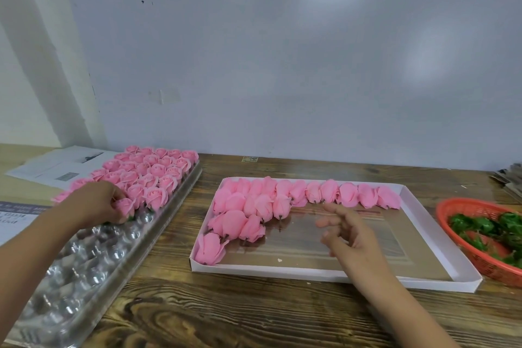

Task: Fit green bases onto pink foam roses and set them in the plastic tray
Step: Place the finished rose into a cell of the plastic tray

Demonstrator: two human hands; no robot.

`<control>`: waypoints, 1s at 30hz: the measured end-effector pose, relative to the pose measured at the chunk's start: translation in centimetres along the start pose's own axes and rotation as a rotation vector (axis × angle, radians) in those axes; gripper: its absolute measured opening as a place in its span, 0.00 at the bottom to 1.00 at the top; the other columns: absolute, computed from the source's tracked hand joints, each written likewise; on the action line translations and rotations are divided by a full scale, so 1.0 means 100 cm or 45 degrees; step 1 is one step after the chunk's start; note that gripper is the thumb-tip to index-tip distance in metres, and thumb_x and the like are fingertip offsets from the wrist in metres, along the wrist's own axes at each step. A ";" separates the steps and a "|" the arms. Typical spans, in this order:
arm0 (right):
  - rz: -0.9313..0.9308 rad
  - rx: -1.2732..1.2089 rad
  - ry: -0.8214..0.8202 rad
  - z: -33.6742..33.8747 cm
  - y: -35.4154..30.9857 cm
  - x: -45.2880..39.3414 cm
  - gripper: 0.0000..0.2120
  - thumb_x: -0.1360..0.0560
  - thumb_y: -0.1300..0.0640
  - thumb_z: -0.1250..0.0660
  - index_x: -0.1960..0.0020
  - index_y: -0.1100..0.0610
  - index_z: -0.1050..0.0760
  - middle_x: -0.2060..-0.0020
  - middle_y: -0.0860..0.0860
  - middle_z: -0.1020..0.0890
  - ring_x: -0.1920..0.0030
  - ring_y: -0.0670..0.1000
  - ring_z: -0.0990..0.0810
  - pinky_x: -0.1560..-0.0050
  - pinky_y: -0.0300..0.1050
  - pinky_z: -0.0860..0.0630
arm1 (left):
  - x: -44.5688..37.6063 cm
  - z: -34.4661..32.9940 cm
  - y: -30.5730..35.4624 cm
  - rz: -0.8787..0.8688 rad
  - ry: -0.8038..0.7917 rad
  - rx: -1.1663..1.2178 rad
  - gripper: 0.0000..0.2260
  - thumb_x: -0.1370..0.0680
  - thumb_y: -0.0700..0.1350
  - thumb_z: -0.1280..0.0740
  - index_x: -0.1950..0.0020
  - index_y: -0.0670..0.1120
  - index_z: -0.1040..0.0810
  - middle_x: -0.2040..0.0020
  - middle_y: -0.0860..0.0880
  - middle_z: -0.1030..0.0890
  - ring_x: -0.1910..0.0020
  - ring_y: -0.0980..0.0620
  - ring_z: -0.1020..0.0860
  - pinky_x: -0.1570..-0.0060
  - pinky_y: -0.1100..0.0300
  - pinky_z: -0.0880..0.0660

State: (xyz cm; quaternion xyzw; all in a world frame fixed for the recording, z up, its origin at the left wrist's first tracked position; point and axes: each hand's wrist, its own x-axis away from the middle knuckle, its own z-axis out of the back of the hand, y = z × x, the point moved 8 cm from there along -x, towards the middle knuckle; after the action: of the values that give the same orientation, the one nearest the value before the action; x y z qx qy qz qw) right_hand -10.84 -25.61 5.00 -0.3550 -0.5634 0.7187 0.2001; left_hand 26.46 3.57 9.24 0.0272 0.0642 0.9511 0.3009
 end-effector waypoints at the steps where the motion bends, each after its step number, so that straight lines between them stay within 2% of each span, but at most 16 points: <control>1: 0.000 0.005 -0.003 0.000 0.000 0.000 0.22 0.25 0.71 0.35 0.39 0.48 0.25 0.54 0.47 0.17 0.58 0.46 0.22 0.51 0.53 0.25 | -0.001 -0.001 0.000 -0.002 -0.016 -0.022 0.10 0.30 0.35 0.23 0.63 0.49 0.18 0.72 0.58 0.23 0.71 0.55 0.26 0.70 0.65 0.33; 4: 0.004 0.013 -0.002 -0.001 0.003 -0.001 0.22 0.25 0.71 0.35 0.39 0.48 0.25 0.55 0.45 0.17 0.59 0.46 0.22 0.52 0.53 0.26 | -0.007 -0.005 0.000 0.008 -0.038 -0.127 0.13 0.30 0.34 0.25 0.67 0.50 0.21 0.72 0.56 0.23 0.70 0.59 0.25 0.68 0.66 0.30; 8: 0.009 0.032 -0.002 0.000 0.005 -0.002 0.23 0.25 0.71 0.35 0.40 0.46 0.24 0.54 0.45 0.17 0.59 0.45 0.22 0.54 0.50 0.26 | -0.016 -0.006 -0.001 0.035 0.014 -0.313 0.13 0.30 0.35 0.26 0.63 0.53 0.22 0.65 0.55 0.19 0.63 0.57 0.21 0.58 0.56 0.18; 10: 0.011 0.038 -0.004 0.001 0.006 -0.002 0.23 0.25 0.71 0.35 0.40 0.45 0.24 0.54 0.45 0.17 0.58 0.45 0.22 0.54 0.49 0.26 | -0.020 -0.007 -0.002 0.030 -0.012 -0.377 0.13 0.30 0.36 0.26 0.63 0.53 0.23 0.64 0.55 0.19 0.61 0.56 0.21 0.56 0.56 0.18; 14: 0.012 0.042 -0.005 0.000 0.006 -0.002 0.24 0.25 0.71 0.35 0.41 0.44 0.24 0.54 0.45 0.17 0.59 0.45 0.22 0.55 0.48 0.26 | -0.027 -0.010 -0.002 0.018 -0.039 -0.439 0.14 0.30 0.38 0.24 0.64 0.55 0.25 0.64 0.56 0.20 0.59 0.56 0.21 0.59 0.62 0.23; 20: 0.010 0.036 0.001 0.001 0.004 -0.002 0.23 0.25 0.71 0.36 0.40 0.46 0.25 0.54 0.45 0.17 0.59 0.45 0.22 0.55 0.47 0.25 | -0.029 -0.013 -0.006 0.032 -0.034 -0.449 0.16 0.31 0.39 0.22 0.62 0.56 0.26 0.64 0.58 0.22 0.59 0.57 0.22 0.58 0.62 0.23; 22: 0.011 0.043 -0.001 0.001 0.003 -0.001 0.22 0.24 0.71 0.36 0.40 0.46 0.25 0.54 0.45 0.17 0.58 0.45 0.22 0.55 0.47 0.25 | -0.030 -0.014 -0.009 0.028 -0.010 -0.448 0.16 0.31 0.38 0.23 0.63 0.56 0.25 0.65 0.58 0.21 0.60 0.57 0.21 0.57 0.62 0.22; 25: 0.021 0.053 -0.008 0.000 0.003 -0.001 0.22 0.24 0.70 0.35 0.40 0.45 0.25 0.54 0.45 0.17 0.58 0.45 0.22 0.54 0.47 0.25 | -0.027 -0.015 -0.012 -0.017 0.013 -0.457 0.14 0.29 0.39 0.25 0.65 0.56 0.23 0.67 0.58 0.20 0.64 0.62 0.22 0.61 0.65 0.22; 28: 0.021 0.059 -0.002 0.000 0.003 -0.001 0.23 0.25 0.70 0.36 0.41 0.45 0.24 0.54 0.45 0.17 0.59 0.45 0.22 0.54 0.48 0.26 | -0.018 -0.008 -0.003 -0.125 0.051 -0.586 0.08 0.27 0.43 0.27 0.56 0.57 0.18 0.65 0.60 0.22 0.60 0.61 0.25 0.61 0.66 0.28; 30: 0.022 0.062 0.002 0.000 0.003 0.000 0.23 0.25 0.71 0.36 0.41 0.44 0.24 0.55 0.45 0.17 0.59 0.44 0.22 0.54 0.46 0.26 | -0.010 -0.004 0.005 -0.161 0.073 -0.708 0.11 0.24 0.47 0.31 0.45 0.61 0.19 0.56 0.61 0.20 0.51 0.58 0.25 0.50 0.61 0.27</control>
State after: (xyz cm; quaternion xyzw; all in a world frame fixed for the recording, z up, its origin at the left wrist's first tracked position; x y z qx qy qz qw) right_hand -10.74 -25.70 4.70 -0.3554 -0.5426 0.7335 0.2030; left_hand 26.93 2.59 8.92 -0.0873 -0.1892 0.9120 0.3534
